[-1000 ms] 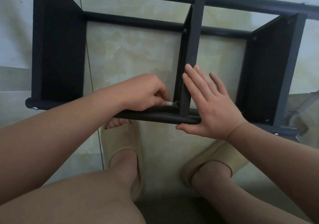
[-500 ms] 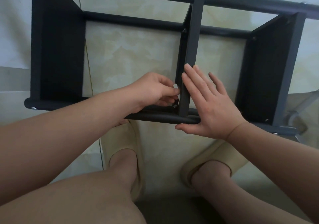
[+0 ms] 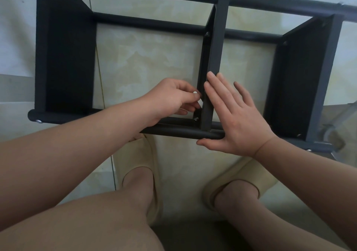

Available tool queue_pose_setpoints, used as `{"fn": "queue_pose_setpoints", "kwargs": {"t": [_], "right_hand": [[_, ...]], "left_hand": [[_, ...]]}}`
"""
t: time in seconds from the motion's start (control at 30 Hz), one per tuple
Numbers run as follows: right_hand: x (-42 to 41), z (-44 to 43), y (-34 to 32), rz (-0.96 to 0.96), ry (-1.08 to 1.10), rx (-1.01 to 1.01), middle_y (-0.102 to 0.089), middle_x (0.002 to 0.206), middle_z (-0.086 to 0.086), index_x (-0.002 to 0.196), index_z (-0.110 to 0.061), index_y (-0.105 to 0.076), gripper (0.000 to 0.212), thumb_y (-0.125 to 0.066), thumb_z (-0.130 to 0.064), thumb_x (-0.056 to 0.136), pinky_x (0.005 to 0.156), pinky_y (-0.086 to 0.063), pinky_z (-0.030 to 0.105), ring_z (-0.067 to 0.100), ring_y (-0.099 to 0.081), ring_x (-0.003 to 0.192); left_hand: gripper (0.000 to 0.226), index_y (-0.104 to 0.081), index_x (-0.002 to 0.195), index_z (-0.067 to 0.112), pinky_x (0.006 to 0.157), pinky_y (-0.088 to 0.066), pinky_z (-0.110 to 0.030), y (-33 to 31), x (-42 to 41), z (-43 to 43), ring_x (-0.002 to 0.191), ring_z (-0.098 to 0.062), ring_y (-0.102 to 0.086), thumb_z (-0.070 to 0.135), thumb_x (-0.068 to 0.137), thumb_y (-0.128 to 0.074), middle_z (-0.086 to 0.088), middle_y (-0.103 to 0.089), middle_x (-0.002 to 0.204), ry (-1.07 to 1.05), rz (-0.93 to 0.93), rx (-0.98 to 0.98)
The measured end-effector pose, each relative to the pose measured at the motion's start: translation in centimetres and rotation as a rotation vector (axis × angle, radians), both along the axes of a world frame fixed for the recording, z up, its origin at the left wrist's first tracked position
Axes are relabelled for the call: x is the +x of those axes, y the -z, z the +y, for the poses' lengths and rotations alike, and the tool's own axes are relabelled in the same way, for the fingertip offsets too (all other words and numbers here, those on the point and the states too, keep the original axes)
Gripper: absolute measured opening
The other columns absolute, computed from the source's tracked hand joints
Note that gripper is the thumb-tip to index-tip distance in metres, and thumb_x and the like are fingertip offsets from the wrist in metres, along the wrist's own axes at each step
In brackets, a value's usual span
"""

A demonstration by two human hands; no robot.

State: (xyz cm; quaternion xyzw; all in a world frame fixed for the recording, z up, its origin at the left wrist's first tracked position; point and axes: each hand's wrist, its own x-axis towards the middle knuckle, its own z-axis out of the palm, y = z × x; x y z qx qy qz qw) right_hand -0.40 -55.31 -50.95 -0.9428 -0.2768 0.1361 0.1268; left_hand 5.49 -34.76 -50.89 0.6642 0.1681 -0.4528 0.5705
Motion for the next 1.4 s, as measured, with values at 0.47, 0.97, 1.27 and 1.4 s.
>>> {"fn": "queue_pose_setpoints", "kwargs": {"t": [0.47, 0.97, 1.27, 1.4], "right_hand": [[0.1, 0.1, -0.2, 0.021, -0.003, -0.019, -0.004, 0.17, 0.011, 0.16, -0.003, -0.017, 0.116, -0.049, -0.082, 0.082, 0.124, -0.016, 0.056, 0.025, 0.0, 0.157], [0.1, 0.0, -0.2, 0.021, -0.005, -0.028, -0.004, 0.17, 0.011, 0.16, -0.002, -0.016, 0.116, -0.049, -0.082, 0.083, 0.123, -0.016, 0.057, 0.025, 0.0, 0.157], [0.1, 0.1, -0.2, 0.029, -0.005, -0.023, -0.004, 0.17, 0.011, 0.16, -0.002, -0.016, 0.116, -0.049, -0.082, 0.083, 0.123, -0.016, 0.058, 0.026, -0.001, 0.157], [0.1, 0.0, -0.3, 0.031, -0.005, -0.026, -0.004, 0.17, 0.011, 0.161, -0.002, -0.015, 0.116, -0.049, -0.082, 0.083, 0.123, -0.016, 0.058, 0.026, 0.0, 0.157]], "left_hand": [[0.009, -0.067, 0.091, 0.012, 0.067, -0.055, -0.024, 0.1, -0.2, -0.1, 0.075, -0.013, -0.071, 0.017, 0.098, -0.063, 0.001, -0.075, 0.073, 0.025, 0.094, -0.012], [0.021, -0.061, 0.084, 0.01, 0.087, -0.051, -0.036, -0.7, -0.2, 0.5, 0.085, -0.021, -0.064, 0.005, 0.102, -0.051, -0.007, -0.07, 0.083, 0.233, 0.002, -0.021], [0.019, -0.062, 0.087, 0.014, 0.084, -0.054, -0.033, -0.7, -0.3, 1.0, 0.083, -0.017, -0.066, 0.006, 0.101, -0.053, -0.001, -0.072, 0.081, 0.358, -0.071, -0.001], [0.019, -0.062, 0.087, 0.015, 0.082, -0.053, -0.03, -0.6, -0.3, 1.2, 0.083, -0.015, -0.066, 0.005, 0.101, -0.054, -0.001, -0.072, 0.083, 0.41, -0.095, -0.002]]}}
